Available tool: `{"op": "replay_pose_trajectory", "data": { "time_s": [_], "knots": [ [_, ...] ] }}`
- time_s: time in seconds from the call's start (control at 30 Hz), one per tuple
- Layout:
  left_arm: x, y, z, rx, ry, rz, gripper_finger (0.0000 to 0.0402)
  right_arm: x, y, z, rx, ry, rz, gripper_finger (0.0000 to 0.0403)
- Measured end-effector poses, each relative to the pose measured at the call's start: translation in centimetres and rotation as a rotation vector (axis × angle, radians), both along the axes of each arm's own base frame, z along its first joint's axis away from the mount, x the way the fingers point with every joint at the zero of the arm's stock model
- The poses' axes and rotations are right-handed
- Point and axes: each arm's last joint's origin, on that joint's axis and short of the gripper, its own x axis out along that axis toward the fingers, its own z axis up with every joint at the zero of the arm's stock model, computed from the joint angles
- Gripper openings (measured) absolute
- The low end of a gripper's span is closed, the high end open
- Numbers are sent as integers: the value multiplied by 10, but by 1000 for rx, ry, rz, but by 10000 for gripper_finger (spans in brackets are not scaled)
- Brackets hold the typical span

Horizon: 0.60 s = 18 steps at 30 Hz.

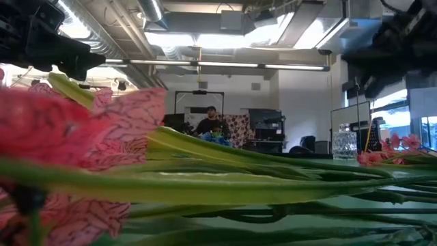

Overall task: Sort flowers into vase by color
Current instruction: Put the top white flower into the transparent vase

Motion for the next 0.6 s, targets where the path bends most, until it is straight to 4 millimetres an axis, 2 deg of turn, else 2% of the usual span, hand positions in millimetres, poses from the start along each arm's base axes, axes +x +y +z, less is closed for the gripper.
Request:
{"op": "replay_pose_trajectory", "data": {
  "time_s": [0.23, 0.5, 0.6],
  "knots": [
    [0, 0, 0, 0, 0, 0, 194, 29, -1, 31, -74, 141, -29, 14],
    [0, 0, 0, 0, 1, 1, 194, 80, -3, 33, -1, 346, -40, 16],
    [0, 0, 0, 0, 1, 1, 194, 104, -3, 36, 42, 397, -49, 36]
  ]
}}
